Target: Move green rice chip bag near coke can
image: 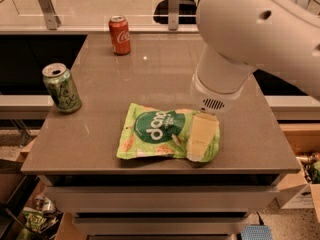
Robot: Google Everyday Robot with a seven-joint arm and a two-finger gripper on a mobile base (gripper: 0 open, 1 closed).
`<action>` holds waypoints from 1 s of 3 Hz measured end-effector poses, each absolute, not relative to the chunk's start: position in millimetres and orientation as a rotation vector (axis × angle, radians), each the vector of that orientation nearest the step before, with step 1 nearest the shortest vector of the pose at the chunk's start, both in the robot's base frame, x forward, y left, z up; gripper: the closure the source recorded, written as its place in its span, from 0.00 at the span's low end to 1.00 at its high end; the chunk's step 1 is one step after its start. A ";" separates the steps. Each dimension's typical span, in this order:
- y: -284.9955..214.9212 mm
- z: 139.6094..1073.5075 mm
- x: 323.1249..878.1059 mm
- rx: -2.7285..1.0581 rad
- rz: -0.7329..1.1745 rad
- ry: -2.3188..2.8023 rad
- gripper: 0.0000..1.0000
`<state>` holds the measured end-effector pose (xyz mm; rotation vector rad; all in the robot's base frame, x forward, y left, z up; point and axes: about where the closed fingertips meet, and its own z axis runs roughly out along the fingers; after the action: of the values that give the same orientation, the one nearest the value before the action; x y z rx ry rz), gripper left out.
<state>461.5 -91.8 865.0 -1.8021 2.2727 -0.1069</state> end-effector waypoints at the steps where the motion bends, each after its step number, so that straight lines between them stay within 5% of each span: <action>1: -88.6 850.5 455.3 -1.823 -0.130 2.290 0.00; 2: -85.2 841.3 452.4 -1.866 -0.129 2.295 0.00; 3: -84.8 841.7 452.3 -1.866 -0.130 2.293 0.18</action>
Offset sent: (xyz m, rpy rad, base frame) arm -0.0123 0.0093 -0.0351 -0.0738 0.0695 0.0434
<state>452.3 -84.8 841.7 -1.8663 2.2929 -0.1299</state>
